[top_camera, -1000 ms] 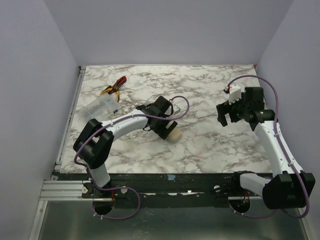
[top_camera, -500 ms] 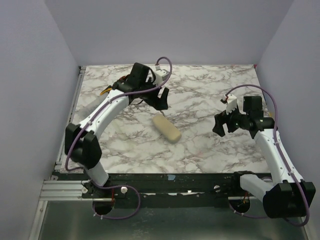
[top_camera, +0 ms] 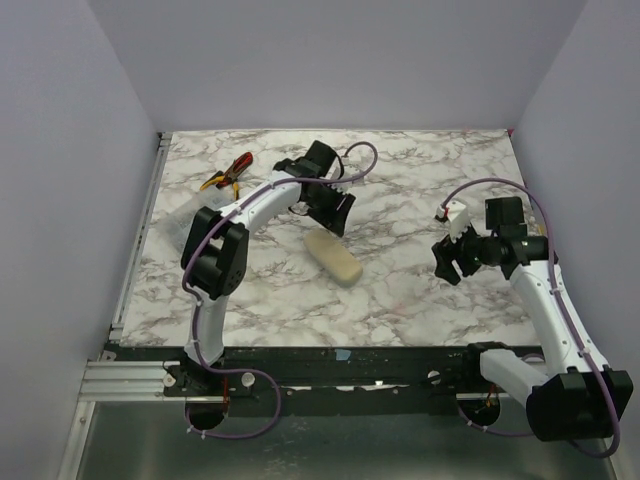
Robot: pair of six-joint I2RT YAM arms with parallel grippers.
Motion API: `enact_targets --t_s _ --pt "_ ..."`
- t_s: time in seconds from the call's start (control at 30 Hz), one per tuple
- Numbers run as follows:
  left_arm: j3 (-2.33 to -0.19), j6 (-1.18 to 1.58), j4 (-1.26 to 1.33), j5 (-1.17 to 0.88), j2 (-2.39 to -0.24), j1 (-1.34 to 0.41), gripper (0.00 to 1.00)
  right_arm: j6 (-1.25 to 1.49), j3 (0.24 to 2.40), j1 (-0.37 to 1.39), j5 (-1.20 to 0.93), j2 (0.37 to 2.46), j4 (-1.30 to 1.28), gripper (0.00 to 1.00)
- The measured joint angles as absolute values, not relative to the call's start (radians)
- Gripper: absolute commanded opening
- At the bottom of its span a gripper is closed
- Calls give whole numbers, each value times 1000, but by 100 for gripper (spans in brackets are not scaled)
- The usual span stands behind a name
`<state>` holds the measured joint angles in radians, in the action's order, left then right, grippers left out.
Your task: Open the umbrella
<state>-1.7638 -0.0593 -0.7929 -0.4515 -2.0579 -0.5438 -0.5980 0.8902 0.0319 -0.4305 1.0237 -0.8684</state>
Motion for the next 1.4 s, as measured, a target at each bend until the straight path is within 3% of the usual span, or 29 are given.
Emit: enact_targets --t_s 0.2,0.47,0.73,0.9,1.03,1.17,1.4 --pt "-1574 -62 -754 -423 -2000 -545 45 -640 910 32 -412 1049 -896 74" --pt "-1253 -8 -729 -427 -1756 -529 46 -655 944 41 -410 1124 -892 75" --pt "-1037 30 -669 -533 -1527 -435 64 -637 947 169 -423 1171 -849 77" --pt "-930 -187 -645 -575 -1256 -358 62 -577 951 242 -455 1222 -812 78" --pt "-785 -439 -641 -534 -1029 -472 61 -461 994 242 -467 1306 -782 78" --pt "-697 -535 -646 -450 -1026 -598 59 -327 1019 242 -480 1356 -728 77" --pt "-698 -511 -598 -296 -1230 -667 51 -166 1031 242 -488 1362 -682 78"
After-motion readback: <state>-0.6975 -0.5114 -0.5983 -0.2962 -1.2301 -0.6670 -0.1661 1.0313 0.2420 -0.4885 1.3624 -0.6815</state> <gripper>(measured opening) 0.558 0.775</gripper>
